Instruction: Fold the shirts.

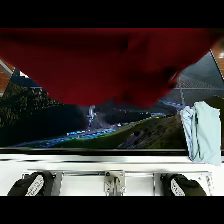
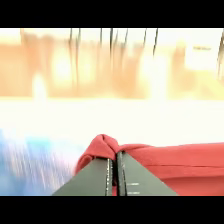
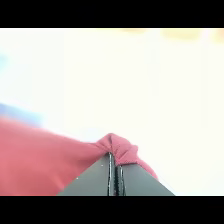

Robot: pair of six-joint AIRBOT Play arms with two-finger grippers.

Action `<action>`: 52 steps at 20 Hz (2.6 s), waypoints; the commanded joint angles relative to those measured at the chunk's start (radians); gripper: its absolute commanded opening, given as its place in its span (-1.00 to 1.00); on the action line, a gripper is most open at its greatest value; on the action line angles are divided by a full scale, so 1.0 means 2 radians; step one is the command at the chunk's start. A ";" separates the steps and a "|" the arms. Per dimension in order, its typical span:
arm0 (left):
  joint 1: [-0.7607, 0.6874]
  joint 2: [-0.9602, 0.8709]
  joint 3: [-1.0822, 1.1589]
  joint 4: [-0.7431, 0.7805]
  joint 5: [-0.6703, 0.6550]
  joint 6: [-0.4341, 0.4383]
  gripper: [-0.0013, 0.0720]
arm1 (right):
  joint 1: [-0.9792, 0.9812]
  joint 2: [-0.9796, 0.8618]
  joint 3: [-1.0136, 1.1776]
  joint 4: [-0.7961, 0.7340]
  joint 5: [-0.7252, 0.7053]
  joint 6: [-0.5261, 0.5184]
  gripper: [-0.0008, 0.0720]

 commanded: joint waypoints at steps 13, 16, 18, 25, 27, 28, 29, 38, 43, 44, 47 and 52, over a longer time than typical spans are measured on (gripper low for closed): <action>0.000 0.068 0.096 0.111 -0.184 -0.057 -0.86 | 0.001 0.097 0.106 -0.190 0.211 0.099 -0.82; 0.000 0.049 0.031 0.111 -0.245 -0.057 -0.87 | 0.001 0.023 0.101 -0.203 0.344 0.123 -0.82; 0.000 0.030 -0.043 0.111 -0.265 -0.057 -0.87 | 0.001 -0.031 0.064 -0.197 0.397 0.140 -0.82; -0.022 -0.152 -0.213 0.110 -0.138 -0.057 -0.87 | 0.004 -0.226 -0.116 -0.119 0.129 0.155 -0.82; -0.045 -0.237 -0.191 0.110 -0.076 -0.057 -0.87 | 0.016 -0.294 -0.116 -0.094 0.017 0.155 -0.82; -0.057 -0.282 -0.170 0.111 -0.048 -0.057 -0.87 | 0.024 -0.323 -0.116 -0.076 -0.037 0.154 -0.82; -0.066 -0.323 -0.145 0.111 -0.028 -0.057 -0.87 | 0.032 -0.347 -0.116 -0.068 -0.086 0.152 -0.82; -0.104 -0.515 -0.033 0.110 0.021 -0.066 -0.87 | 0.054 -0.458 -0.116 -0.069 -0.232 0.136 -0.82; -0.101 -0.521 -0.029 0.112 -0.068 -0.078 -0.87 | 0.051 -0.437 -0.116 -0.090 -0.124 0.136 -0.81; -0.101 -0.517 -0.028 0.112 -0.096 -0.077 -0.87 | 0.048 -0.425 -0.116 -0.098 -0.082 0.136 -0.81; -0.100 -0.514 -0.030 0.117 -0.202 -0.078 -0.87 | 0.041 -0.406 -0.116 -0.119 0.095 0.148 -0.82; -0.096 -0.520 -0.066 0.189 -0.267 -0.112 -0.87 | 0.042 -0.424 -0.163 -0.139 0.157 0.157 -0.82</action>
